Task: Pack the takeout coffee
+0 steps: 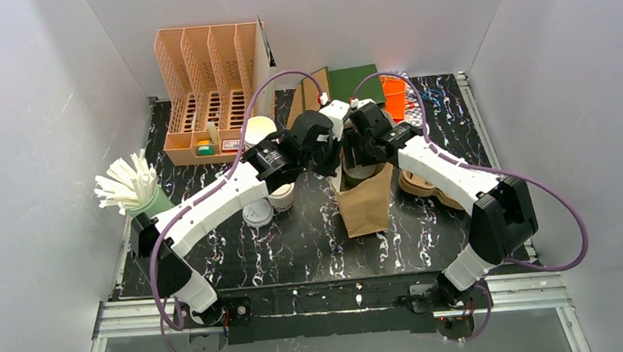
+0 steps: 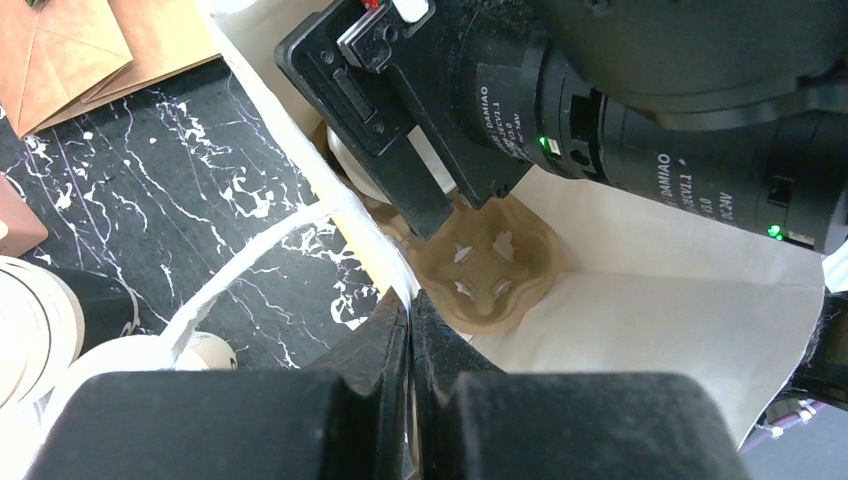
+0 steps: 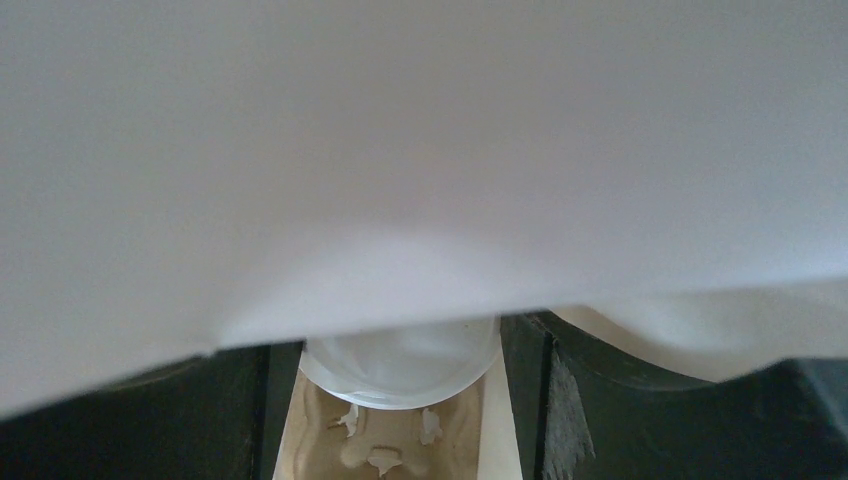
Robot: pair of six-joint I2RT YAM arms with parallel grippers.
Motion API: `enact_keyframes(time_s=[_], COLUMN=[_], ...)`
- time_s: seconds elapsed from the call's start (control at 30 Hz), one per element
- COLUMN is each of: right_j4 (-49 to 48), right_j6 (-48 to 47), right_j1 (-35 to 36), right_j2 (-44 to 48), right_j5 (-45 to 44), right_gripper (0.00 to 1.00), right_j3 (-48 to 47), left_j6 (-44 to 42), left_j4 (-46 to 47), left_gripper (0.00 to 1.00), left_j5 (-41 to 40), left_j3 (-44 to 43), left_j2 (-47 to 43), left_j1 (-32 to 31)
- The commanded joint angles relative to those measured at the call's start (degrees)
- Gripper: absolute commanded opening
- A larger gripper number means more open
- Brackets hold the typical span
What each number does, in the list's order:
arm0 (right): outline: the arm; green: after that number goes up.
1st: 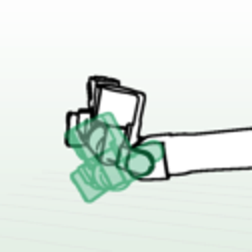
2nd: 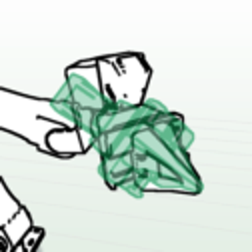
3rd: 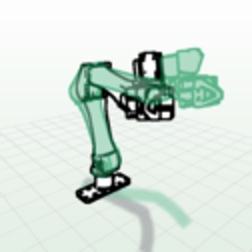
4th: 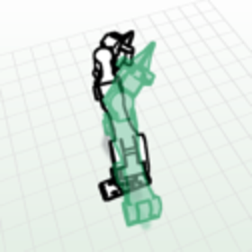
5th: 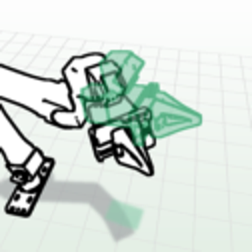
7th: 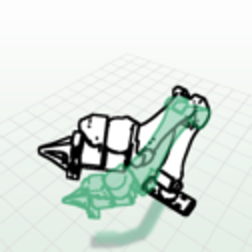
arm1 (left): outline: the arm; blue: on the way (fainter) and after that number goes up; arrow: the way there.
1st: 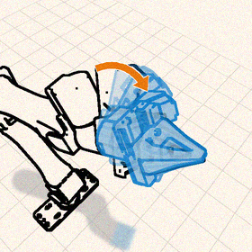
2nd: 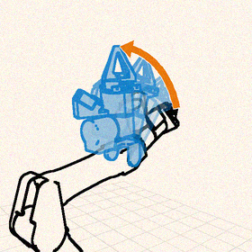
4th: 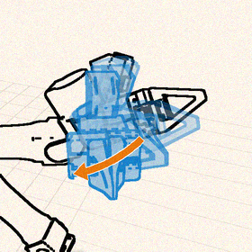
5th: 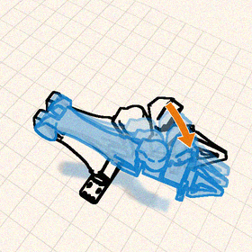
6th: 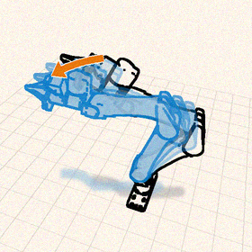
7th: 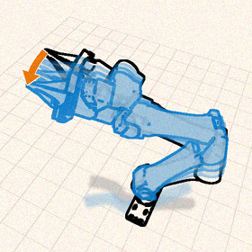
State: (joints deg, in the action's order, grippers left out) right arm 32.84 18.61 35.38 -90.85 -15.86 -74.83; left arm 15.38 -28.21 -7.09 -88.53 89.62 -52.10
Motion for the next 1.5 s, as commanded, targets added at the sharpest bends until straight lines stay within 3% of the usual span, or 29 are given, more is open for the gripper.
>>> enact_keyframes(time_s=[0.0, 0.2, 0.33, 0.53, 0.77, 1.03, 1.27, 1.47], right_j4=[4.2, 7.8, 10.4, 11.7, 16.9, 18.6, 15.2, 15.7], right_j6=[-0.8, -0.7, 0.0, -0.4, -1.8, 0.0, 3.5, 5.2], right_j1=[0.3, 0.3, 0.3, 0.3, 0.4, 0.2, -1.2, -2.2], right_j2=[1.1, 1.7, 2.3, 2.1, 2.8, 2.7, 3.5, 5.3], right_j5=[2.4, 3.2, 3.7, 3.9, 5.0, 12.5, 22.8, 21.1], right_gripper=[0.55, 0.69, 0.97, 0.98, 0.98, 0.84, 0.6, 0.48], right_j3=[-0.4, -5.9, -7.9, -9.6, -18.6, -25.9, -30.3, -32.4], left_j6=[-1.2, -1.6, -2.0, -2.0, -4.4, -5.3, -5.9, -6.8], left_j4=[2.1, 1.8, 1.2, 0.6, -0.8, -1.4, -3.6, -5.9], left_gripper=[0.0, 0.0, 0.0, 0.0, 0.0, 0.0, 0.0, 0.0], left_j5=[-0.2, -1.1, -1.5, -1.1, -1.8, -2.4, -2.1, -3.2], left_j3=[0.6, 0.5, 0.3, 0.3, 0.4, -2.3, -4.2, -6.0], left_j2=[-1.9, -2.0, -1.9, -1.8, -2.4, -0.6, -0.4, -0.4], left_j1=[0.3, 0.3, 0.3, 0.3, 0.3, 0.3, 0.3, 0.3])
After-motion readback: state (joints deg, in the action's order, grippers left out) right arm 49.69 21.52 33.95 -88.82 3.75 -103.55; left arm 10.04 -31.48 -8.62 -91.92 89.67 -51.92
